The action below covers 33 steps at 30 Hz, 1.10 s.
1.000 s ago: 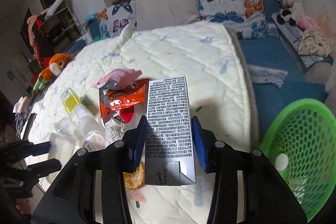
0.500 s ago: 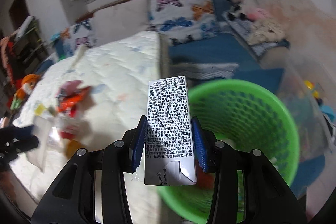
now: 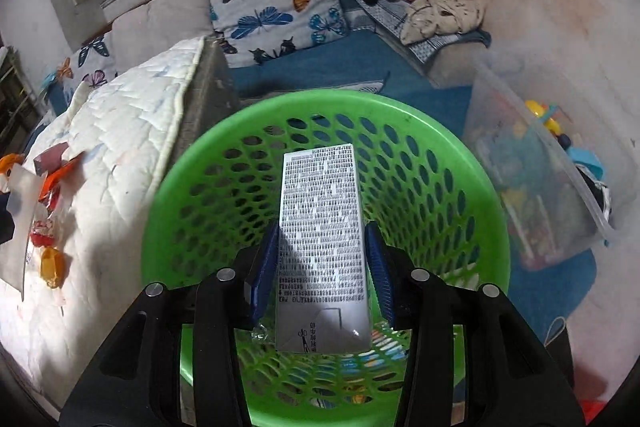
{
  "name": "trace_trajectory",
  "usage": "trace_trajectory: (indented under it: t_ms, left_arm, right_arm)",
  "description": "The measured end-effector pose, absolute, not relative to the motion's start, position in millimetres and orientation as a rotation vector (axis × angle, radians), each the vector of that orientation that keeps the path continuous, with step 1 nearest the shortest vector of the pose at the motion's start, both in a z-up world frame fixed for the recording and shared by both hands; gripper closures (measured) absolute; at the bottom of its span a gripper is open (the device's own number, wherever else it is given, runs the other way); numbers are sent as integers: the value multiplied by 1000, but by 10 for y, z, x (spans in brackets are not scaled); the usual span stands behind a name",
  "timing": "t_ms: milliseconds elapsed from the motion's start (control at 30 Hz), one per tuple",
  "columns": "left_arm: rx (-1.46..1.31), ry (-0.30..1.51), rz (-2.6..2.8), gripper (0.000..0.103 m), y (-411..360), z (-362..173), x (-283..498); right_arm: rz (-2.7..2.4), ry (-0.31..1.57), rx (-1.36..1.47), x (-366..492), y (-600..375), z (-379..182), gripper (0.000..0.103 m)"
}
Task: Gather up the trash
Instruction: 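Carry both to the green basket, right tool drops box while left drops container, then move both open tools back over the remaining trash on the mattress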
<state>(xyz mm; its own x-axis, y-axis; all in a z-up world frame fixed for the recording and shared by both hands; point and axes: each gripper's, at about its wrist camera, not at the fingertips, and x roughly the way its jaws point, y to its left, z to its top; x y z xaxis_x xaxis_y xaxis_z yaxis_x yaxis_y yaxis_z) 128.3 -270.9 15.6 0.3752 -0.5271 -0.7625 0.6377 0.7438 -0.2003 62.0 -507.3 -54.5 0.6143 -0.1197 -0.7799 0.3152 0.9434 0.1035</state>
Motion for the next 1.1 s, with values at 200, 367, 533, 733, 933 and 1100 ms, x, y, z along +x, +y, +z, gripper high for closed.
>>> trace_trajectory:
  t_ms: [200,367,533,733,933,1100]
  left_arm:
    - [168,927,-781,57,-3044,92,1304]
    - [181,951,-803,57,-3271,-14,1322]
    - [205,966,-812,57,-3459,-118,1319]
    - [205,1000,-824,55,-3583,-239,1348]
    - [179,996,-838,44,-3496,-236,1328]
    - [178,961,-811,44,-3251,-125,1286]
  right_arm:
    - [-270,848,220,441,-5121,-480,42]
    - [-289,819,220,231,-5154,-404,39]
    - [-302,799,243,37,-5190,-367,36]
    - [-291,791,266,-65,-5165,-370,34]
    - [-268,791,271,-78,-5026,-380,33]
    - [-219,778,262,-69,-4827,-317,32]
